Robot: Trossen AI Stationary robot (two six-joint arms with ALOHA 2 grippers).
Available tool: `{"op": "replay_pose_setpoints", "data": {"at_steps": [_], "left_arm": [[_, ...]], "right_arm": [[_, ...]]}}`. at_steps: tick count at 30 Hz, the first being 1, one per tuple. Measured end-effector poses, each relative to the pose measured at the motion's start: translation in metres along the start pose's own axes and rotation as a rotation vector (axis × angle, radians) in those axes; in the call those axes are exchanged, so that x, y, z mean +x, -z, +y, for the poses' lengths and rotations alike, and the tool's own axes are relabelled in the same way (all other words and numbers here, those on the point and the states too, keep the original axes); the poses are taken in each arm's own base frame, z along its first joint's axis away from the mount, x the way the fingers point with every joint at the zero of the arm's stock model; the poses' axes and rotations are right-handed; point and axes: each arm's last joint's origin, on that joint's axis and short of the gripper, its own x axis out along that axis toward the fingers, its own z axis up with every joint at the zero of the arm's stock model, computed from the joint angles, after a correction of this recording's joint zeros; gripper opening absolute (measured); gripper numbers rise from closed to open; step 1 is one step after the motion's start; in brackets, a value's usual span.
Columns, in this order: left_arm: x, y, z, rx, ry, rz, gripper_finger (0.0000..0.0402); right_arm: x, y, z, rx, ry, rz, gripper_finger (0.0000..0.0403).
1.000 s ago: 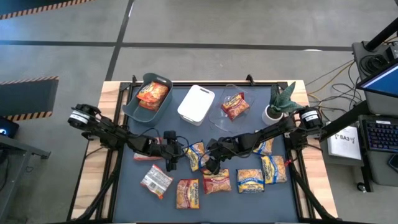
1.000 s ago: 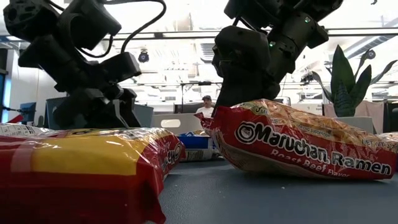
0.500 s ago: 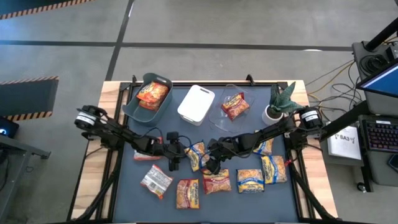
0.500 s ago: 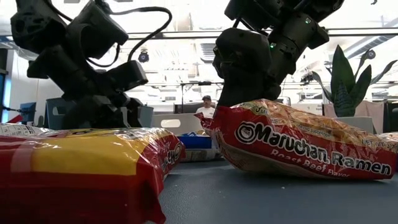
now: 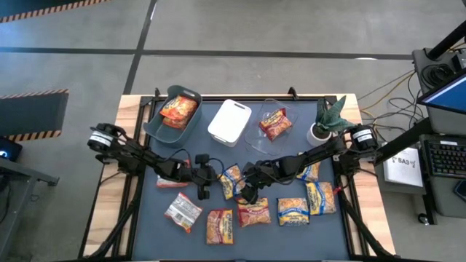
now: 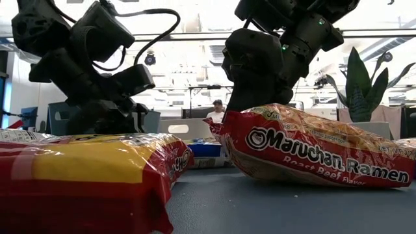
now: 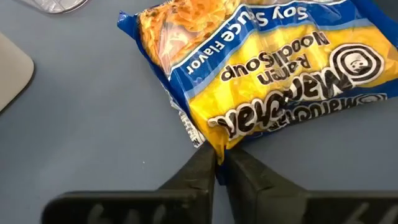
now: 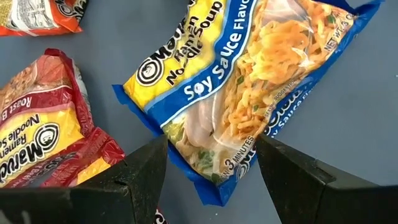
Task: Sort Maruchan noodles
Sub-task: Put the blue noodle pack into the white bin
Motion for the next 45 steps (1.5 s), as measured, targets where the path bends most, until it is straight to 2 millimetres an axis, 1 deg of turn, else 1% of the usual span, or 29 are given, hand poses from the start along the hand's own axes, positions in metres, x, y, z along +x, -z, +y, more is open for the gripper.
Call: {"op": "replay_pose_setpoints", "data": {"at_steps": [5,9,12,17,22,27,30,35,37,45], "left_arm": [[-0.002,-0.002,0.0,-0.005,0.001,-0.009,0.0008],[-0.01,-0.008,0.002,-0.006,0.003,-0.035,0.0002],[-0.018,-0.012,0.004,0.007,0.0,-0.039,0.0001],[-0.032,-0.017,0.008,0.034,-0.033,-0.048,0.0],[-0.048,-0.028,0.012,0.034,-0.033,-0.121,0.0],[-0.066,-0.039,0.016,0.014,-0.026,-0.204,0.0],[-0.078,-0.046,0.019,-0.001,-0.021,-0.26,0.0],[-0.093,-0.052,0.023,-0.021,-0.016,-0.325,0.0],[-0.097,-0.054,0.024,-0.028,-0.014,-0.346,0.0],[-0.11,-0.06,0.027,-0.037,-0.015,-0.412,0.0]], "right_arm": [[0.0,0.0,0.0,-0.009,0.0,-0.001,0.0233],[-0.009,-0.004,0.002,-0.032,0.003,-0.03,0.0233],[-0.022,-0.008,0.006,-0.066,0.008,-0.071,0.0233],[-0.05,-0.018,0.015,-0.143,-0.005,-0.168,0.0233],[-0.075,-0.023,0.02,-0.224,0.042,-0.276,0.0233],[-0.095,-0.024,0.021,-0.289,0.112,-0.365,0.0233],[-0.102,-0.022,0.018,-0.323,0.144,-0.406,0.0233],[-0.105,-0.015,0.01,-0.35,0.153,-0.481,0.0233],[-0.104,-0.013,0.008,-0.355,0.131,-0.524,0.0233],[-0.102,0.003,-0.006,-0.353,0.081,-0.613,0.0233]]}}
